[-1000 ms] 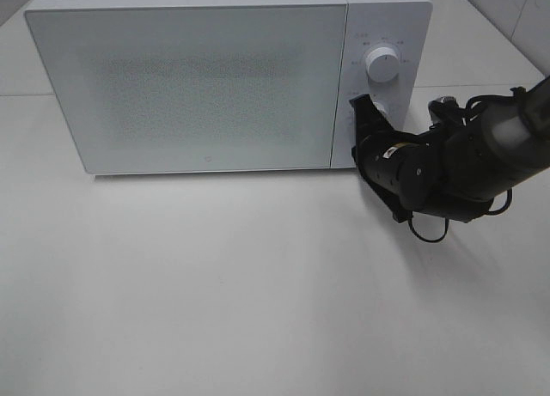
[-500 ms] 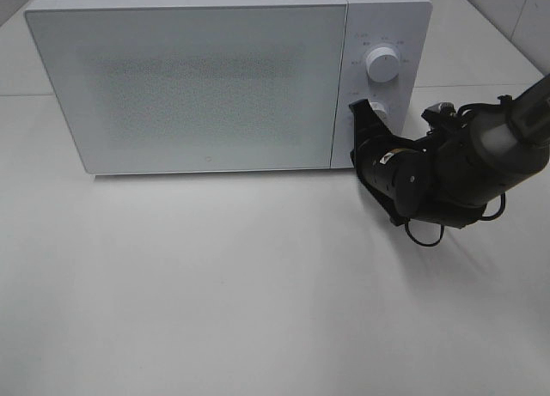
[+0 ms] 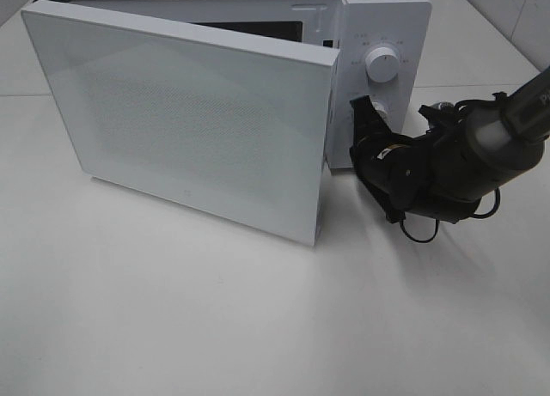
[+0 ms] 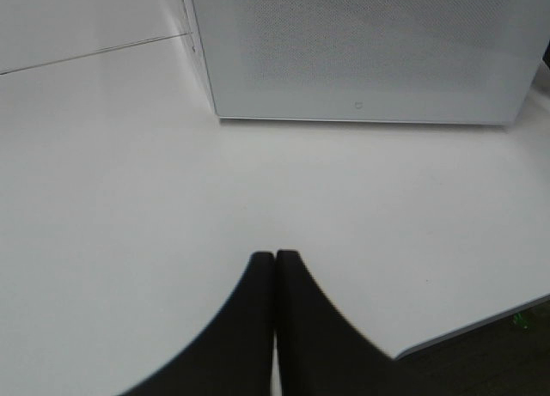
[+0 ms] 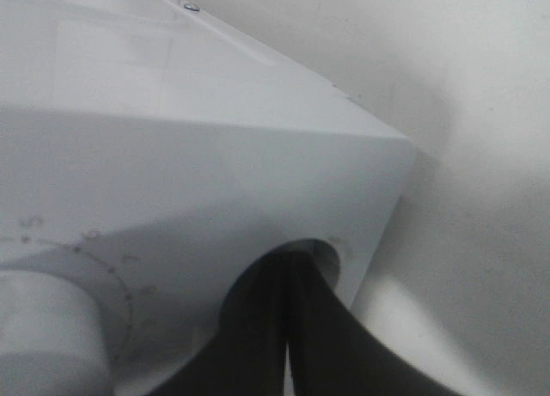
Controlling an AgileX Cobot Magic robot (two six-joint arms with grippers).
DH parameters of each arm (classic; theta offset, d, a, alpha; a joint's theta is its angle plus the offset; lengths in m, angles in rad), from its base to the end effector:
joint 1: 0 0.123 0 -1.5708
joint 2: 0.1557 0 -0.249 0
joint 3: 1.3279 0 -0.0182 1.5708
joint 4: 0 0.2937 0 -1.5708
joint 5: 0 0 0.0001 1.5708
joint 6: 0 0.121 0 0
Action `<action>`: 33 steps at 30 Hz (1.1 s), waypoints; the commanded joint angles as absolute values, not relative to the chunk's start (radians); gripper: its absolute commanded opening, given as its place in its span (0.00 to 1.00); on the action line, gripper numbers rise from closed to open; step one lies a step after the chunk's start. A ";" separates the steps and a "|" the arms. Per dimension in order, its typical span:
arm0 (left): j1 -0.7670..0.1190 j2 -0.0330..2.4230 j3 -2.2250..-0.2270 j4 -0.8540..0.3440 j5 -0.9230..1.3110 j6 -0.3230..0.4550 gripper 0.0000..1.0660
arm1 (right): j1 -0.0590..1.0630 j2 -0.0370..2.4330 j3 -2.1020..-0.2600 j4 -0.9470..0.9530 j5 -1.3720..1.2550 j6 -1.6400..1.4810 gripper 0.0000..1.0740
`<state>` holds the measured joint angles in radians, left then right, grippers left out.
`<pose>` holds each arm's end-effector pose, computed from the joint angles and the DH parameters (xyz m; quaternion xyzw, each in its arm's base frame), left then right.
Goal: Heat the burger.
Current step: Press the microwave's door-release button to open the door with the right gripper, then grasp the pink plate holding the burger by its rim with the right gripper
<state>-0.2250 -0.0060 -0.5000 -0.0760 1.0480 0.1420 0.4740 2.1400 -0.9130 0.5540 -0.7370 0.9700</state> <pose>0.0914 -0.0291 0.2864 0.1560 0.8332 -0.0599 0.5271 0.3795 0.1466 -0.0024 0.4590 0.7116 0.3192 0.4256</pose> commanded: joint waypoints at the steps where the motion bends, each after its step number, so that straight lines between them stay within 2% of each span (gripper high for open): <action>1: -0.222 -0.025 -0.496 -0.085 1.034 0.139 0.00 | 0.462 2.131 -0.984 0.488 -0.885 0.951 0.00; 8: -0.222 -0.025 -0.496 -0.085 1.034 0.139 0.00 | 0.462 2.103 -0.970 0.490 -0.805 0.953 0.00; 18: -0.222 -0.025 -0.496 -0.085 1.034 0.139 0.00 | 0.462 2.014 -0.824 0.489 -0.746 0.952 0.01; 30: -0.222 -0.025 -0.496 -0.085 1.034 0.139 0.00 | 0.462 1.930 -0.668 0.421 -0.731 0.927 0.04; 33: -0.222 -0.025 -0.496 -0.085 1.034 0.139 0.00 | 0.462 1.928 -0.640 0.309 -0.790 0.891 0.05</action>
